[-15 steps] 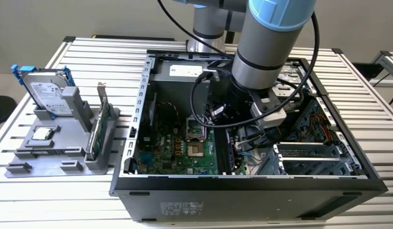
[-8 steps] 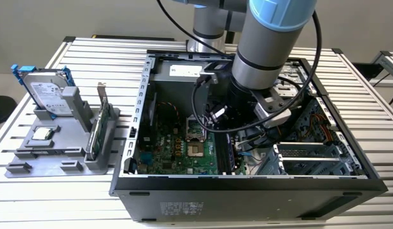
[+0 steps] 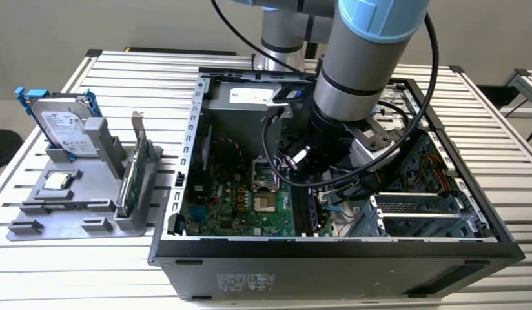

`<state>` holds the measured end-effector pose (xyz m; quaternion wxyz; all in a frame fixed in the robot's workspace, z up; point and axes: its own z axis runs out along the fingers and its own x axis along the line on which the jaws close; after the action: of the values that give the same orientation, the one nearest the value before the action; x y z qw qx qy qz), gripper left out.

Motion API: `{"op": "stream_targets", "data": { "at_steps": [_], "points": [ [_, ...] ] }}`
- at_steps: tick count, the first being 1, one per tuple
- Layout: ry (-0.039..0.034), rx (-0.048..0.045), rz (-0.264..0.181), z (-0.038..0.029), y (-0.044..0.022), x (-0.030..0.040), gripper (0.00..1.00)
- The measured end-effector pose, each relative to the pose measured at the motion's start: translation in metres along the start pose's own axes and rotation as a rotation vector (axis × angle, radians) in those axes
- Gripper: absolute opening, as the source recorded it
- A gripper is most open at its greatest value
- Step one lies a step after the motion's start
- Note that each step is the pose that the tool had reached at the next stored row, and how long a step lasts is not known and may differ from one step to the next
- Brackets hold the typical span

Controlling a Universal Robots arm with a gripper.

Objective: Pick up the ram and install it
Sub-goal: 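Press down the ram until it locks into place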

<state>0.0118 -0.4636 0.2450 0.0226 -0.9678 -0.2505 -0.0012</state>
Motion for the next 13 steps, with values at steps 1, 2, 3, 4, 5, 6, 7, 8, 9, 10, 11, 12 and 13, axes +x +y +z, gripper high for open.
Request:
{"op": "stream_targets", "data": {
  "at_steps": [1,2,3,4,5,6,7,8,9,10,11,12,13],
  "points": [
    [-0.0008,0.0002,-0.019,0.0001,0.0000,0.0000,0.00],
    [-0.0016,0.0005,-0.037,0.0001,0.0000,0.0000,0.00],
    [-0.0024,0.0007,-0.056,0.0002,0.0000,0.0000,0.00],
    [-0.0032,0.0010,-0.073,0.0002,0.0000,0.0000,0.00],
    [-0.0040,0.0013,-0.091,0.0003,0.0000,0.0000,0.00],
    [-0.0048,0.0015,-0.110,0.0004,0.0000,0.0000,0.00],
    [-0.0055,0.0017,-0.128,0.0005,0.0000,0.0000,0.00],
    [-0.0064,0.0020,-0.147,0.0006,0.0000,0.0000,0.00],
    [-0.0071,0.0023,-0.165,0.0007,0.0000,0.0000,0.00],
    [-0.0079,0.0025,-0.182,0.0008,0.0000,0.0000,0.00],
    [-0.0087,0.0027,-0.200,0.0008,0.0000,0.0000,0.00],
    [-0.0095,0.0030,-0.218,0.0009,0.0001,0.0000,0.00],
    [-0.0103,0.0032,-0.237,0.0010,0.0000,0.0000,0.00]
  ]
}}
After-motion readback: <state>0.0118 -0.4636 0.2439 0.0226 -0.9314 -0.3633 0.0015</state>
